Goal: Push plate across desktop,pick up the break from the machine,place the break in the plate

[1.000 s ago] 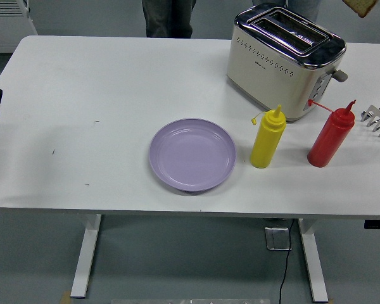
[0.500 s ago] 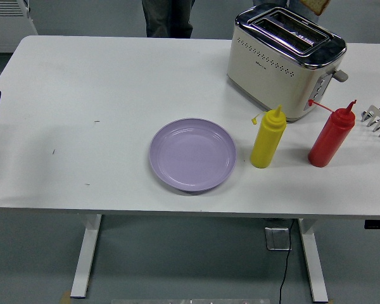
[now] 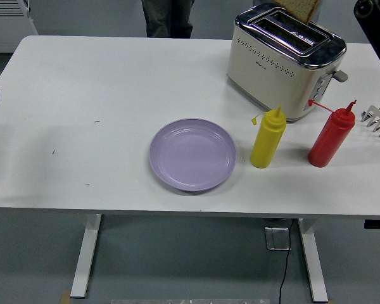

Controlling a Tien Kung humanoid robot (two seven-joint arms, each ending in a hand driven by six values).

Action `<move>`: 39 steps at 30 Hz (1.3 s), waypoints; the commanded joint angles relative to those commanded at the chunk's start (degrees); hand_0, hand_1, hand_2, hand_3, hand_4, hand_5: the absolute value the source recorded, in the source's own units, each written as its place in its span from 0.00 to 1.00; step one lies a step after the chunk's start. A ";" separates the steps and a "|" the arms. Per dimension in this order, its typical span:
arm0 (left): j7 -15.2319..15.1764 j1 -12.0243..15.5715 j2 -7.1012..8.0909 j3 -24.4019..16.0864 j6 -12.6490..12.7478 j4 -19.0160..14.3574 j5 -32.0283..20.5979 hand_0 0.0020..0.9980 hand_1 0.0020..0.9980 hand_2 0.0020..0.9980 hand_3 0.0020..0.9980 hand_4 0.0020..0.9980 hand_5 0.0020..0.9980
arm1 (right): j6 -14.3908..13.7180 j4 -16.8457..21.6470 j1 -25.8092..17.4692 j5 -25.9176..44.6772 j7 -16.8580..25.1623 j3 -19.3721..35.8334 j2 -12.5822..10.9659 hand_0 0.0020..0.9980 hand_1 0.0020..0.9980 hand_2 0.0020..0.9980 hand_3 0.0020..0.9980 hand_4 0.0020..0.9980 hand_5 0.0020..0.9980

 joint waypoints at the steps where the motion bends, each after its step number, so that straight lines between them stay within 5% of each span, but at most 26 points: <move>1: 0.00 0.00 0.02 0.00 0.00 0.01 -0.01 0.83 0.83 0.86 0.83 0.66 1.00 | 0.00 -1.27 0.40 0.03 0.00 -0.35 0.34 0.28 0.33 0.39 0.46 0.33 0.01; 17: -0.01 -0.09 0.01 -0.08 0.01 0.16 0.01 0.83 0.83 0.86 0.83 0.66 1.00 | -0.33 -10.42 2.14 -0.48 -0.68 -1.81 3.92 0.28 0.33 0.39 0.46 0.33 0.01; 39: -0.07 0.01 0.15 -0.03 0.03 0.27 -0.06 0.83 0.83 0.87 0.83 0.66 1.00 | -0.25 -13.80 2.06 -0.86 -0.91 -1.98 5.08 0.28 0.33 0.39 0.46 0.34 0.02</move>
